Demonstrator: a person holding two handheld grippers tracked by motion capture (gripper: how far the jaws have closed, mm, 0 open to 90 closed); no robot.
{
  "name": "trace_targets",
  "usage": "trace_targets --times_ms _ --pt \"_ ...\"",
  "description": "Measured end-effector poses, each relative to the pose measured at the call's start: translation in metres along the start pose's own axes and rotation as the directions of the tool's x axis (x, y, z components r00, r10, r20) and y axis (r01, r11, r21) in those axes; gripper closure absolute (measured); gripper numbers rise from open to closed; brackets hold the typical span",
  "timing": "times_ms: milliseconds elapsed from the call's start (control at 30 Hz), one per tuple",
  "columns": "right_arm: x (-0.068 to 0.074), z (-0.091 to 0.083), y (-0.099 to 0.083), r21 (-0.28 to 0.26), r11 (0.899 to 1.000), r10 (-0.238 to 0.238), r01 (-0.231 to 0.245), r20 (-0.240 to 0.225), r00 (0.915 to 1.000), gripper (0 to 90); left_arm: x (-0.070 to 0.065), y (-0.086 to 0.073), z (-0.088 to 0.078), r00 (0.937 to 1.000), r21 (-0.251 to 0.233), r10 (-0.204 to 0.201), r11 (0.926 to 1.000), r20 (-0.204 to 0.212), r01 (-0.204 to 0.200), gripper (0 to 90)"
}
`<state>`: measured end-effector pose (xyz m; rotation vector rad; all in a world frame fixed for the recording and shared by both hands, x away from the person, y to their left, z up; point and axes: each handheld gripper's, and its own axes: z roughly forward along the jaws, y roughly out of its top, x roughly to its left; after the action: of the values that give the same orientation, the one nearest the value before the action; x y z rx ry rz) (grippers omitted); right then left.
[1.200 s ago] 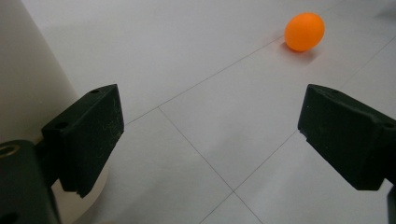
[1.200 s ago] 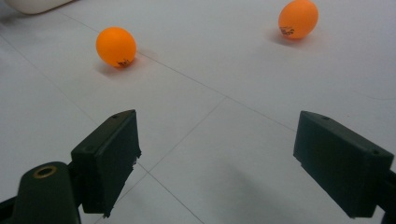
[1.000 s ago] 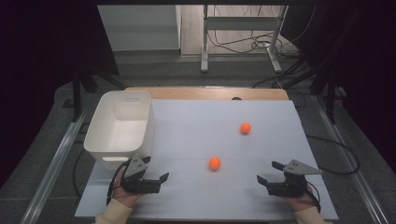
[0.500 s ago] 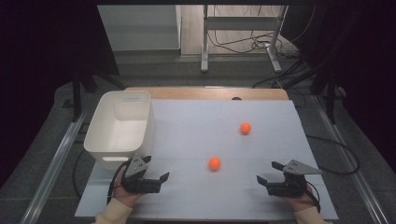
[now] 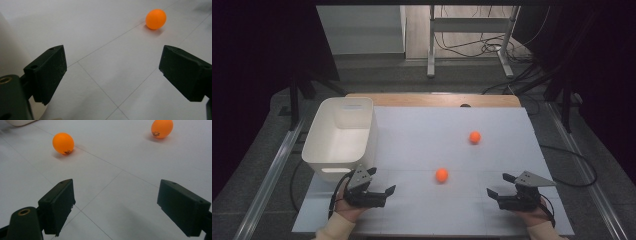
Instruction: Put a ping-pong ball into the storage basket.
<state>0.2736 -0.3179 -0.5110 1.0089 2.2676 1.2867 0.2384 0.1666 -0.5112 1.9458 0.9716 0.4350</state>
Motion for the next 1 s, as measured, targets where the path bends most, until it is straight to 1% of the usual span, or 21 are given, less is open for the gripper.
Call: trace_targets --times_ms 100,300,400,633,767,867,1000 --pt "0.000 0.000 0.000 0.000 1.000 0.000 0.000 -0.002 1.0000 15.0 -0.004 0.003 0.001 0.9999 0.003 0.015 0.9999 -0.007 -0.015 8.7" --pt "0.000 0.000 0.000 0.001 1.000 0.002 -0.002 -0.006 1.0000 15.0 -0.007 0.008 0.004 0.9996 0.013 0.028 0.9995 0.004 -0.029 8.7" --pt "0.000 0.000 0.000 0.000 1.000 0.003 -0.003 -0.008 1.0000 15.1 -0.007 0.010 0.005 0.9995 0.026 0.027 0.9993 0.017 -0.027 8.7" --pt "0.000 0.002 0.001 0.001 1.000 0.012 -0.012 -0.010 0.9999 15.1 -0.009 0.018 0.007 0.9998 0.023 0.020 0.9995 0.009 -0.020 8.8" --pt "0.001 0.002 0.001 0.001 1.000 0.005 -0.005 -0.013 0.9999 15.2 -0.010 0.021 0.009 0.9998 0.022 0.017 0.9996 0.007 -0.017 8.8" --pt "0.000 0.002 0.001 -0.001 1.000 0.006 -0.006 -0.018 0.9998 15.2 -0.012 0.024 0.011 0.9999 0.022 0.006 0.9997 0.014 -0.006 8.7" --pt "0.001 0.002 0.001 0.001 1.000 0.001 -0.001 -0.021 0.9998 15.2 -0.014 0.029 0.014 0.9997 0.024 0.010 0.9997 0.020 -0.011 8.8"
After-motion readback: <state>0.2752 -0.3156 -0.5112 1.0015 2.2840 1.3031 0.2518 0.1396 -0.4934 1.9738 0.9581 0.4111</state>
